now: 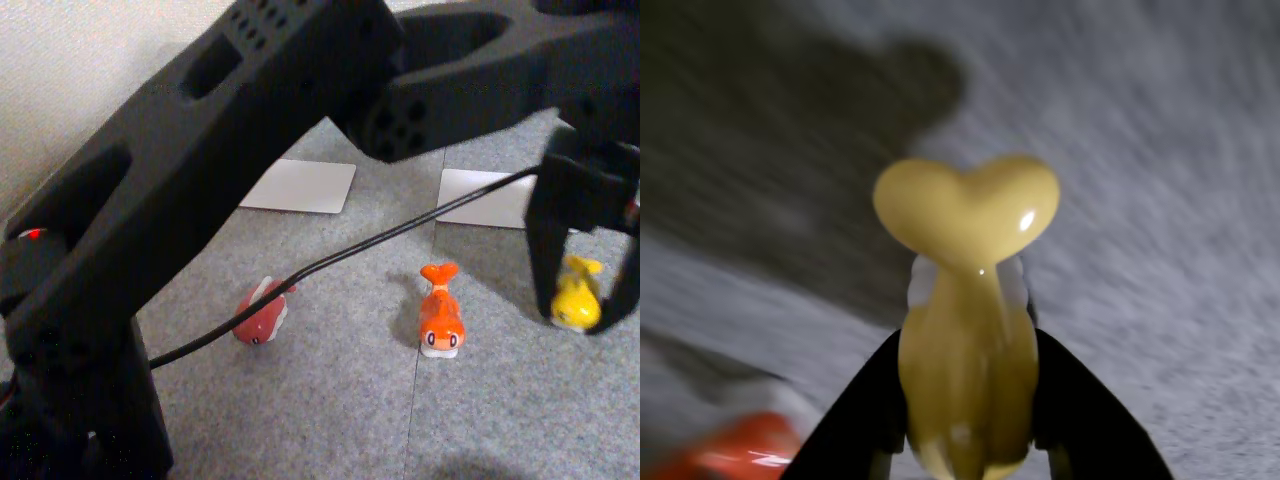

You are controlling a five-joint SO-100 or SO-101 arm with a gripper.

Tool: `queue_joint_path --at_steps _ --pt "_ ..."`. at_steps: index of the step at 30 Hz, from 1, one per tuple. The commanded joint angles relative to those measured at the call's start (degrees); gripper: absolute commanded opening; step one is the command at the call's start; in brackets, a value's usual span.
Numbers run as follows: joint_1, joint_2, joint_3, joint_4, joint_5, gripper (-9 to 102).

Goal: Wooper wants to eat egg sudhi, and Goomy wants to eat shrimp sushi

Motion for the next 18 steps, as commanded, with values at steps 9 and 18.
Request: queue_joint_path --at_steps 9,18 --pt "-26.46 14.85 0.00 1.49 20.83 6" --pt "-46.32 14.85 10.02 1.32 31.99 5"
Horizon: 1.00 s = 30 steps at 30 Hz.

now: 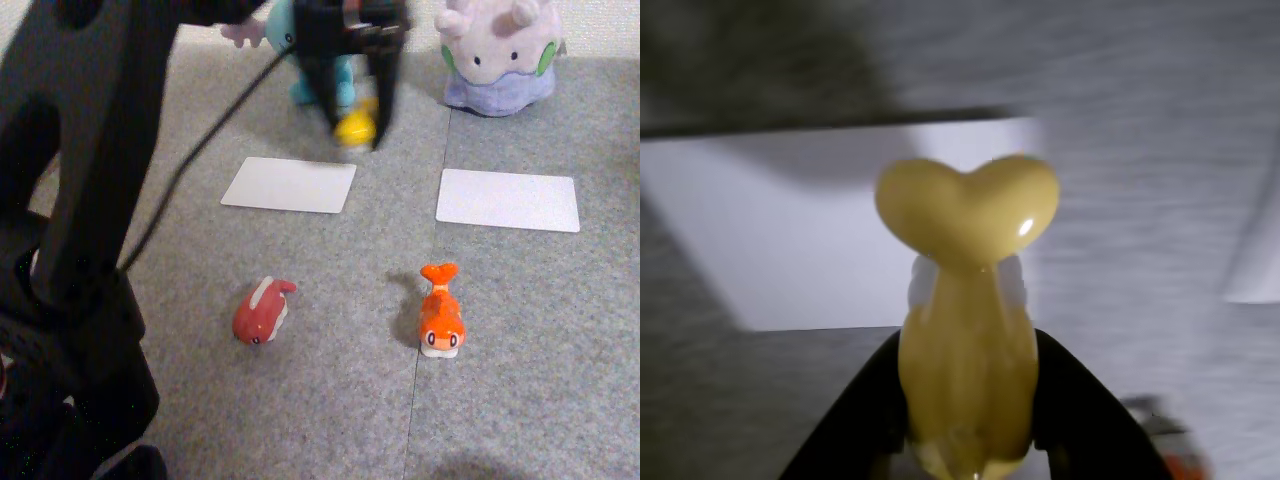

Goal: Wooper wants to eat egg sudhi, and Goomy wants to eat shrimp sushi

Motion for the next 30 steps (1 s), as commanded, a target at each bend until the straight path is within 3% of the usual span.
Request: queue_joint_path --at_steps 1,9,24,30 --pt "-5.71 5.27 2.55 0.97 2.64 5" --pt "-10.20 5.10 3.78 -0.70 5.27 5" --pt "-4.66 -4.92 3.60 -4.57 4.48 5" --pt "-5.10 -5.89 3.52 -5.71 4.48 22"
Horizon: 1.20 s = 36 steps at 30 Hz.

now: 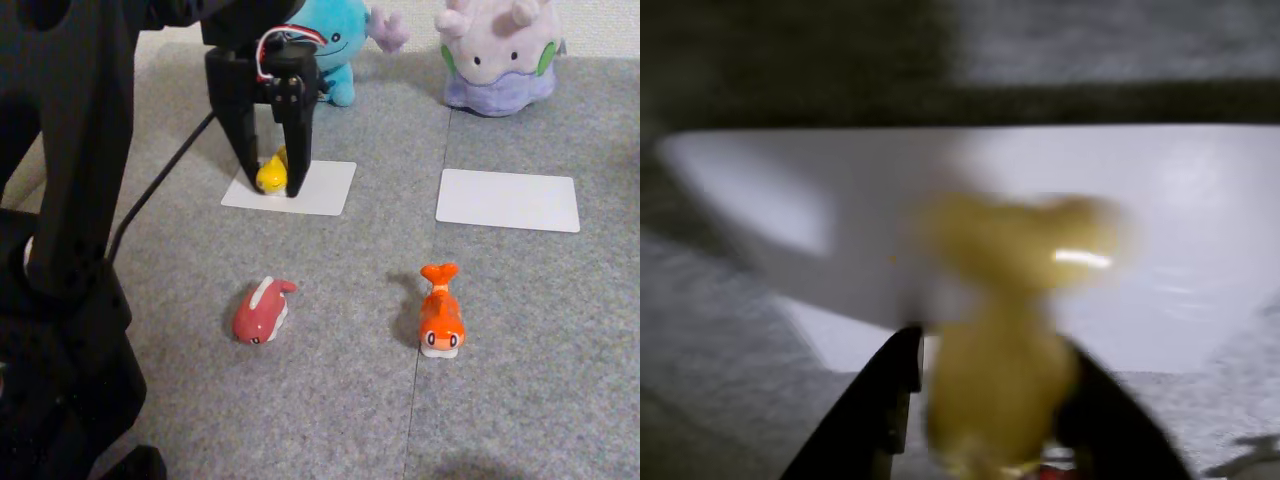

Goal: Wooper wants to eat egg sudhi, and Goomy wants to eat shrimp sushi

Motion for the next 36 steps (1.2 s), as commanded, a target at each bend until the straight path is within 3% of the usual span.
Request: queue_joint_path --at_steps 1,9,24,28,36 --pt "0.62 -0.09 -0.53 -1.76 -0.62 26" --pt "0.79 1.85 -1.05 -0.79 -2.55 54" --pt "0.70 31.55 0.79 5.10 -3.16 55" --pt "2.20 42.28 10.72 5.10 -7.03 55" --pt "10.37 69.70 45.88 4.66 -19.69 55"
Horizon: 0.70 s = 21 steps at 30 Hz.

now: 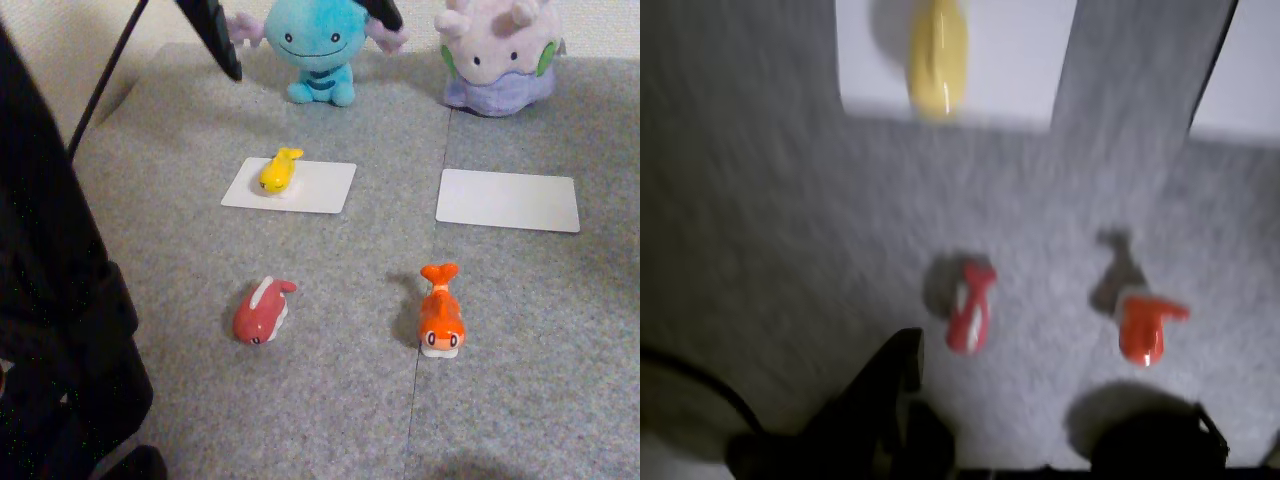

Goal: Wooper wants to eat egg sudhi, and Goomy wants to eat shrimp sushi

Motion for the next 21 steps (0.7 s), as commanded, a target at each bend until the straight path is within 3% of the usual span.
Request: queue_joint_path --at_steps 1,6,11,15,21 --pt "4.83 13.97 9.93 0.00 -7.03 55" --pt "19.07 17.67 23.64 -8.79 -19.78 55" --pt "32.61 2.72 25.84 -12.57 -32.08 55" --pt "37.71 -11.34 22.59 -20.48 -33.13 55" --pt "37.97 -23.73 16.52 -23.64 -32.43 54"
